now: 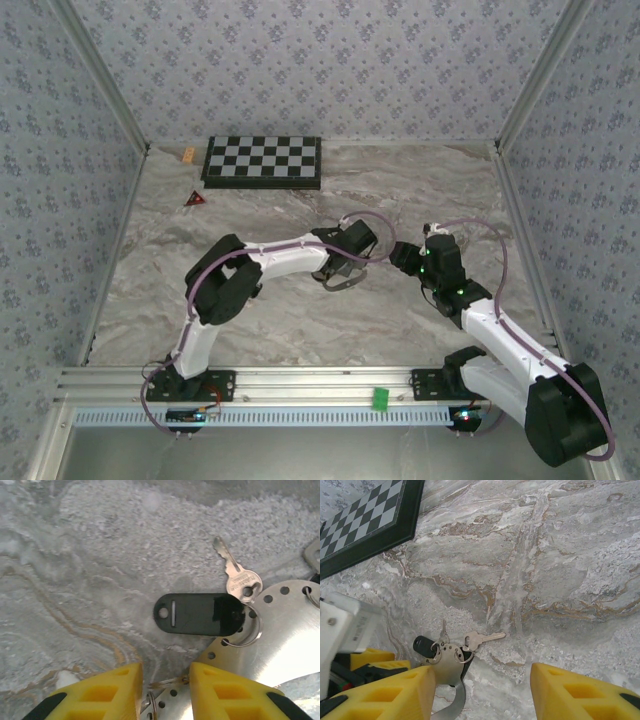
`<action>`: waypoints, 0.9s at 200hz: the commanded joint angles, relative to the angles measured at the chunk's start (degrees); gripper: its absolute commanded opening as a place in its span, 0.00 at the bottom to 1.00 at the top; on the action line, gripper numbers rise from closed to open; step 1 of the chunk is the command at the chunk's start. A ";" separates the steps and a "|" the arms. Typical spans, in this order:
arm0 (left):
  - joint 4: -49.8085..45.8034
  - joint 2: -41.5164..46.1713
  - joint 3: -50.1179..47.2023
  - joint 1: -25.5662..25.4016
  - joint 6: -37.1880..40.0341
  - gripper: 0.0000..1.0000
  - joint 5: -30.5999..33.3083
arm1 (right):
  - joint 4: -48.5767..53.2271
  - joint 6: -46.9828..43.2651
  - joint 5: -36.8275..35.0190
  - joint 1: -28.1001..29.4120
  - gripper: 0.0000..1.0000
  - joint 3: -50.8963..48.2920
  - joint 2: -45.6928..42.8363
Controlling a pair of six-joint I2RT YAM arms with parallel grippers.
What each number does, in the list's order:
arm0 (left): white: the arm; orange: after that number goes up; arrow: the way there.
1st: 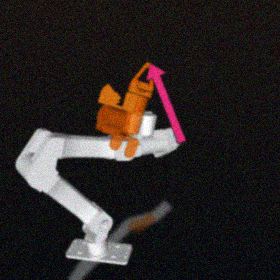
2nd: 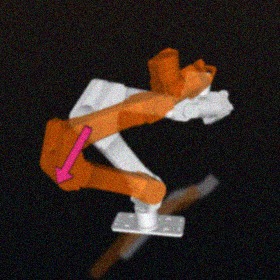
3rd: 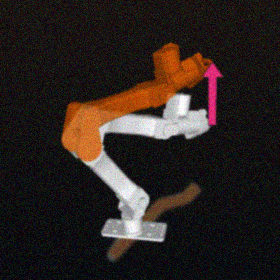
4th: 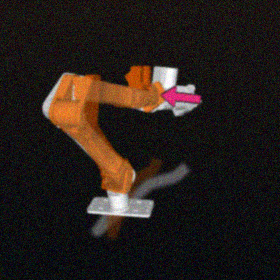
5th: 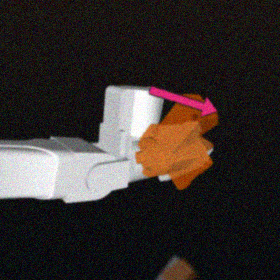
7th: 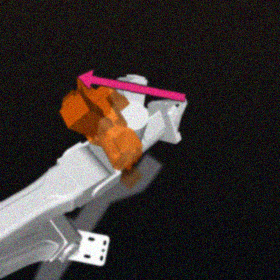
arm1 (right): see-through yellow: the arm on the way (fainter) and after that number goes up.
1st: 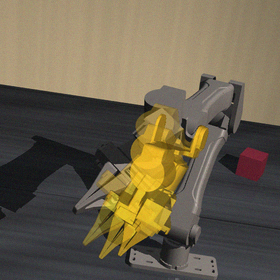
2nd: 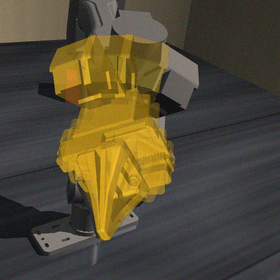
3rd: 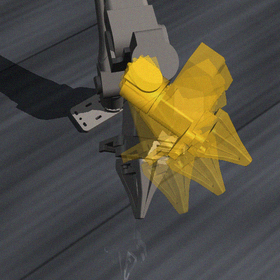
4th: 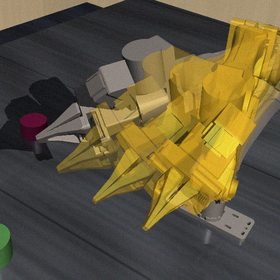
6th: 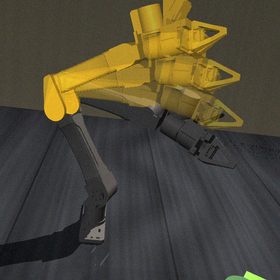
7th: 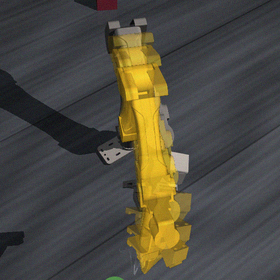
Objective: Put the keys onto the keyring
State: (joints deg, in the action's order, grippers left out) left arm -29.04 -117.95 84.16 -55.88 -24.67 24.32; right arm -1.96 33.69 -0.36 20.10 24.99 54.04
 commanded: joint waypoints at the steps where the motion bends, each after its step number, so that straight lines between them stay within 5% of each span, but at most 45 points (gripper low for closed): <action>1: -1.74 3.62 -1.00 0.51 -1.34 0.31 1.64 | -0.82 0.92 0.49 -0.30 0.54 -0.66 0.40; 107: 0.99 4.79 -2.73 1.36 -3.62 0.32 -7.98 | -0.87 0.91 0.45 -0.24 0.54 -0.57 0.63; 180: 0.82 7.82 -8.71 1.39 -4.43 0.28 -6.37 | -0.84 1.11 0.63 -0.23 0.54 -0.58 0.71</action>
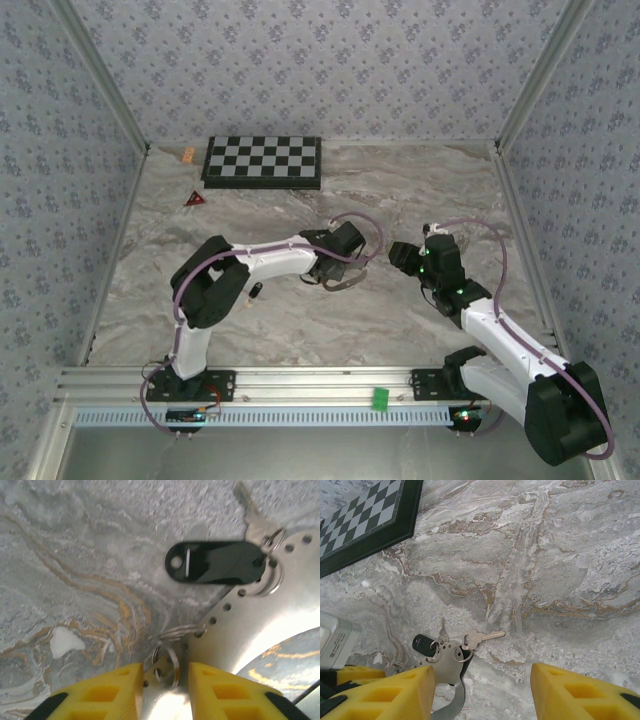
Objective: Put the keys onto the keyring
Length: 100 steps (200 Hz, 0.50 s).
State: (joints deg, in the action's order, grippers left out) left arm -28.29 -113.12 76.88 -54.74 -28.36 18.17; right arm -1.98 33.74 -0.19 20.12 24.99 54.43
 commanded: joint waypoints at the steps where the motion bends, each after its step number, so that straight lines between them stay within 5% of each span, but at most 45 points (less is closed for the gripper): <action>1: 0.04 3.04 -1.45 0.25 -0.73 0.28 -0.23 | -0.83 1.07 0.45 -0.26 0.54 -0.61 0.32; 66: 0.62 1.88 -0.48 0.34 0.45 0.25 0.37 | -0.98 0.98 0.46 -0.17 0.54 -0.58 0.59; 100: 0.30 0.82 0.37 0.67 0.73 0.12 0.46 | -0.84 0.98 0.63 -0.17 0.54 -0.57 0.50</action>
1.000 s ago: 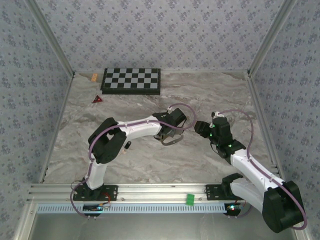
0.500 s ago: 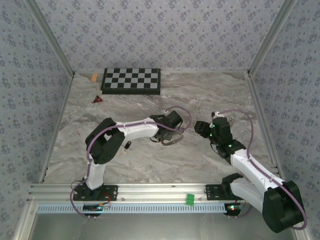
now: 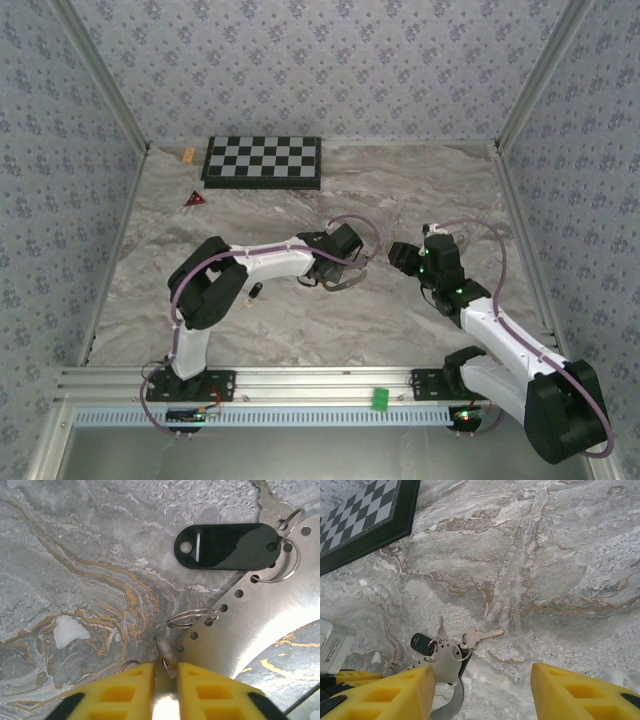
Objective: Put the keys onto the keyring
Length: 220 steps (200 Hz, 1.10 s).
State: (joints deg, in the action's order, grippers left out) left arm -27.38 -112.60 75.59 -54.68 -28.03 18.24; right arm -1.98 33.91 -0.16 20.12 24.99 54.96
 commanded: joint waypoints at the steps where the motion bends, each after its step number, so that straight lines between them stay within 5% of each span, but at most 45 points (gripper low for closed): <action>1: -0.64 0.28 1.66 0.61 0.42 0.12 0.39 | -0.88 0.81 0.61 -0.21 0.54 -0.52 -0.02; 29: -0.79 0.92 1.48 0.61 0.43 0.00 0.54 | -0.81 0.80 0.60 -0.19 0.54 -0.54 -0.05; 119: -3.44 11.26 2.77 -0.92 8.44 0.00 12.43 | -3.30 -2.02 2.38 0.02 0.56 -0.98 -1.87; 220: 13.36 28.67 -6.04 -0.54 26.53 0.00 14.06 | -12.01 -11.51 5.33 8.71 0.59 0.61 -4.02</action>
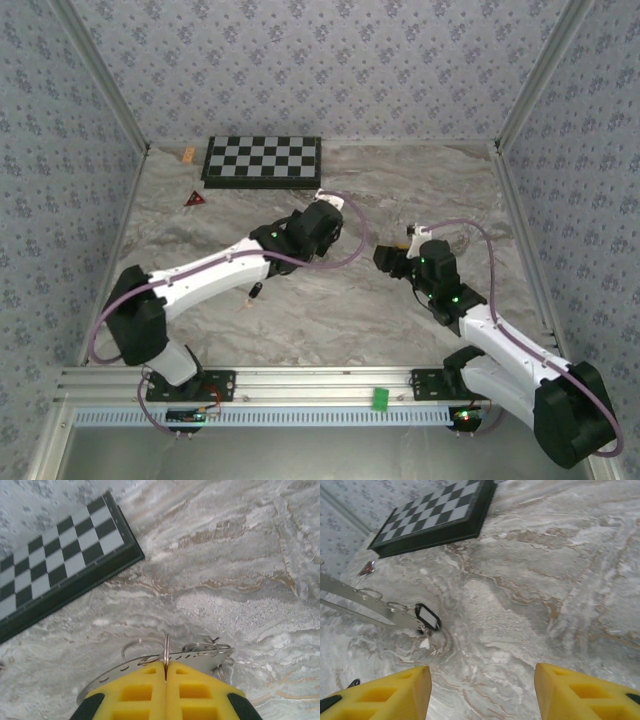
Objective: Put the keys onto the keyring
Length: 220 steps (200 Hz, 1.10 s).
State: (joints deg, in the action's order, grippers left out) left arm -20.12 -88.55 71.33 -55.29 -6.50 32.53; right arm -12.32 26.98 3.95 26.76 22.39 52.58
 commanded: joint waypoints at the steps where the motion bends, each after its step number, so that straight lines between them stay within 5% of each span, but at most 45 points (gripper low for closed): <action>1: 6.08 4.80 -1.84 0.12 5.05 0.00 -0.74 | -1.58 -4.66 1.36 2.15 0.59 3.37 -1.62; 49: 9.73 13.36 -6.82 2.05 6.89 0.00 -13.44 | 0.43 -9.20 3.17 5.96 0.69 11.29 -0.32; 129: 12.21 22.66 -12.04 4.57 9.59 0.00 -26.37 | 2.60 -11.19 6.96 6.80 0.48 19.65 6.98; 220: 13.15 20.64 -11.93 5.18 9.20 0.00 -29.89 | -1.42 -13.44 16.88 10.57 0.38 21.15 20.72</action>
State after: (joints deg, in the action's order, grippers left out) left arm -10.15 -67.20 58.81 -50.61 2.35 4.23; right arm -11.38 15.57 17.63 34.68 42.35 71.31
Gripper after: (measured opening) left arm 0.058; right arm 0.378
